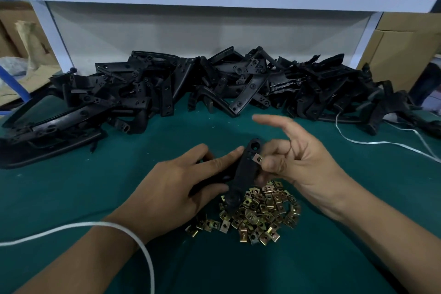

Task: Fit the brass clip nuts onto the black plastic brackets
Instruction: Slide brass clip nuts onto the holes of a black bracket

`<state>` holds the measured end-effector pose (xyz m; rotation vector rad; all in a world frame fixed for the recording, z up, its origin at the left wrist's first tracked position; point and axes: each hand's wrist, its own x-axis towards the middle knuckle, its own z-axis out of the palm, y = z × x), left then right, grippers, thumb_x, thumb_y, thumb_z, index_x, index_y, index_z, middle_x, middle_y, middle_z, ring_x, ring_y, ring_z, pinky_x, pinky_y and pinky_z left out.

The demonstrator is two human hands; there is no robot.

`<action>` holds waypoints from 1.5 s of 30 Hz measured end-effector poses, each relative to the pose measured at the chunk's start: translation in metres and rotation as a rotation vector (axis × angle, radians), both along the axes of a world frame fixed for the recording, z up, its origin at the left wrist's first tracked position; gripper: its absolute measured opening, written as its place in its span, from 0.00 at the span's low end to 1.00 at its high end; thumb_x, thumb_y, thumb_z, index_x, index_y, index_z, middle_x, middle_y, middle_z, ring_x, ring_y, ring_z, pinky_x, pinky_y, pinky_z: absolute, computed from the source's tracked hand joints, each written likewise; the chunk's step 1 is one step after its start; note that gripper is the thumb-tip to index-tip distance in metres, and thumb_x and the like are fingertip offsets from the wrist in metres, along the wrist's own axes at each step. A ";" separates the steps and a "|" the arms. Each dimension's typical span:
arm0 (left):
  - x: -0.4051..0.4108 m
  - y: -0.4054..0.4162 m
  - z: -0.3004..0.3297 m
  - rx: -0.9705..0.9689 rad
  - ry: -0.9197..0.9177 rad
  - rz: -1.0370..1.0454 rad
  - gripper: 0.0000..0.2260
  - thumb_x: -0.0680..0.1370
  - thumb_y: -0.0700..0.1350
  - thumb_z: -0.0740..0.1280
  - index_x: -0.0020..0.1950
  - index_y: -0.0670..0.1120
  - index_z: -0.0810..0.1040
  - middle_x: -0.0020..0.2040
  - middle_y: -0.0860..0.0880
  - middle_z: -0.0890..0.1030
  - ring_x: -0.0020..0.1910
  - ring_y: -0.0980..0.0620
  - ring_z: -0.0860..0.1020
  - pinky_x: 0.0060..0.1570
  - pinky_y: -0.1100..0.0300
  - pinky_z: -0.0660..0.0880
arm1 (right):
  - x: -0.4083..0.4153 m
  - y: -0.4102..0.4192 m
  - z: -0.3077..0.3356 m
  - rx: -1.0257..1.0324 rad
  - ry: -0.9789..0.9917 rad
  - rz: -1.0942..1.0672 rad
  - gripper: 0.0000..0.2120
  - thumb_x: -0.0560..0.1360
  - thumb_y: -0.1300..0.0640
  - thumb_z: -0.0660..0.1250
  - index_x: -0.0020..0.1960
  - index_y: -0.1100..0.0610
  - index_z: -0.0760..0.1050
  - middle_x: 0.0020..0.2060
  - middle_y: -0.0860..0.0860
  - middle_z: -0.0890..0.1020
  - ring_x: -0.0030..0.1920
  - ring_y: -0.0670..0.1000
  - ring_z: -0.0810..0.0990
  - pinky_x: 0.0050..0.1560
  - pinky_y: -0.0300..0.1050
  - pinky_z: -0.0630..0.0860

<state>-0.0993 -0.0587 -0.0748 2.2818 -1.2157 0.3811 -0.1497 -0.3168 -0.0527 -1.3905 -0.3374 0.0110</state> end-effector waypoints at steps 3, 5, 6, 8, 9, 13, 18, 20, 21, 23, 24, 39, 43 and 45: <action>-0.001 0.002 0.000 -0.002 0.043 -0.064 0.24 0.83 0.59 0.61 0.80 0.64 0.64 0.55 0.59 0.73 0.45 0.55 0.78 0.40 0.51 0.78 | -0.001 -0.001 0.000 -0.119 -0.060 0.051 0.24 0.74 0.54 0.77 0.69 0.53 0.80 0.43 0.54 0.84 0.42 0.51 0.84 0.46 0.43 0.82; -0.001 0.003 0.000 0.014 0.052 -0.073 0.23 0.83 0.59 0.61 0.79 0.64 0.65 0.56 0.58 0.74 0.45 0.54 0.78 0.41 0.50 0.78 | -0.003 0.000 -0.001 -0.131 -0.061 0.047 0.21 0.73 0.50 0.78 0.64 0.54 0.82 0.40 0.59 0.83 0.39 0.50 0.84 0.43 0.42 0.81; -0.002 0.002 0.000 0.024 0.052 -0.074 0.23 0.83 0.58 0.60 0.79 0.64 0.65 0.56 0.57 0.74 0.45 0.53 0.78 0.41 0.50 0.78 | -0.003 0.001 -0.001 -0.134 -0.060 0.035 0.20 0.72 0.49 0.79 0.62 0.54 0.83 0.38 0.63 0.82 0.36 0.51 0.84 0.42 0.42 0.80; -0.002 0.002 0.000 0.045 0.049 -0.075 0.23 0.83 0.58 0.60 0.79 0.64 0.65 0.56 0.56 0.74 0.44 0.53 0.78 0.41 0.50 0.77 | -0.002 0.003 -0.003 -0.129 -0.076 0.008 0.17 0.71 0.50 0.80 0.58 0.54 0.85 0.37 0.64 0.82 0.34 0.52 0.83 0.41 0.42 0.80; -0.003 0.002 0.000 0.054 0.048 -0.072 0.23 0.83 0.58 0.60 0.79 0.64 0.65 0.56 0.56 0.74 0.44 0.52 0.78 0.40 0.50 0.77 | -0.002 0.004 -0.004 -0.120 -0.090 -0.008 0.15 0.71 0.52 0.80 0.56 0.54 0.85 0.36 0.61 0.82 0.34 0.51 0.83 0.40 0.41 0.80; -0.002 0.003 0.000 0.071 0.057 -0.064 0.22 0.84 0.57 0.59 0.79 0.63 0.65 0.56 0.55 0.74 0.44 0.53 0.78 0.40 0.49 0.77 | -0.001 0.011 -0.009 -0.129 -0.143 -0.055 0.11 0.72 0.59 0.76 0.54 0.53 0.85 0.34 0.52 0.83 0.33 0.48 0.83 0.36 0.39 0.81; -0.001 0.001 -0.004 0.005 0.054 -0.056 0.23 0.84 0.61 0.57 0.80 0.67 0.61 0.55 0.58 0.73 0.44 0.55 0.77 0.40 0.51 0.77 | 0.001 0.009 -0.009 -0.116 -0.137 -0.052 0.17 0.73 0.48 0.79 0.57 0.55 0.83 0.39 0.55 0.85 0.36 0.51 0.84 0.36 0.43 0.82; 0.003 0.003 -0.006 -0.078 0.044 0.023 0.24 0.83 0.62 0.59 0.79 0.69 0.59 0.54 0.59 0.72 0.46 0.56 0.77 0.42 0.52 0.78 | 0.002 0.004 -0.010 -0.152 -0.109 -0.096 0.20 0.75 0.45 0.75 0.60 0.56 0.82 0.42 0.56 0.85 0.40 0.54 0.84 0.41 0.46 0.82; 0.007 0.005 -0.008 -0.133 0.054 0.082 0.24 0.83 0.60 0.61 0.79 0.70 0.59 0.53 0.59 0.72 0.46 0.56 0.77 0.43 0.53 0.78 | 0.001 0.001 -0.010 -0.239 -0.108 -0.140 0.18 0.76 0.44 0.74 0.61 0.54 0.82 0.43 0.55 0.85 0.42 0.54 0.84 0.44 0.46 0.81; 0.015 0.011 -0.011 -0.218 0.070 0.200 0.25 0.83 0.59 0.63 0.78 0.70 0.59 0.53 0.59 0.73 0.48 0.57 0.77 0.44 0.56 0.76 | 0.001 -0.004 -0.011 -0.554 -0.155 -0.205 0.10 0.78 0.46 0.73 0.57 0.46 0.84 0.46 0.48 0.85 0.47 0.50 0.83 0.49 0.45 0.80; 0.018 0.014 -0.013 -0.240 0.076 0.244 0.26 0.81 0.61 0.62 0.78 0.71 0.59 0.54 0.60 0.73 0.49 0.57 0.77 0.44 0.58 0.75 | 0.001 -0.006 -0.012 -0.720 -0.189 -0.190 0.07 0.78 0.47 0.73 0.55 0.45 0.85 0.47 0.45 0.84 0.49 0.48 0.82 0.52 0.45 0.79; 0.018 0.014 -0.012 -0.197 0.103 0.285 0.29 0.76 0.69 0.54 0.78 0.73 0.55 0.51 0.62 0.71 0.47 0.60 0.74 0.39 0.64 0.68 | -0.004 0.001 -0.008 -0.930 -0.156 0.004 0.07 0.77 0.56 0.77 0.48 0.45 0.82 0.53 0.43 0.81 0.60 0.48 0.80 0.65 0.47 0.74; 0.018 0.013 -0.011 -0.191 0.113 0.284 0.30 0.76 0.69 0.54 0.78 0.73 0.56 0.52 0.63 0.71 0.48 0.59 0.74 0.40 0.63 0.70 | -0.005 0.001 -0.009 -0.731 -0.067 -0.032 0.08 0.79 0.58 0.75 0.49 0.45 0.81 0.48 0.49 0.83 0.52 0.47 0.81 0.57 0.47 0.78; 0.018 0.013 -0.011 -0.183 0.113 0.278 0.29 0.75 0.69 0.54 0.78 0.74 0.55 0.52 0.63 0.71 0.48 0.60 0.74 0.41 0.63 0.71 | -0.004 0.001 -0.009 -0.657 -0.061 -0.069 0.08 0.80 0.59 0.73 0.49 0.45 0.80 0.46 0.53 0.83 0.50 0.54 0.80 0.53 0.46 0.79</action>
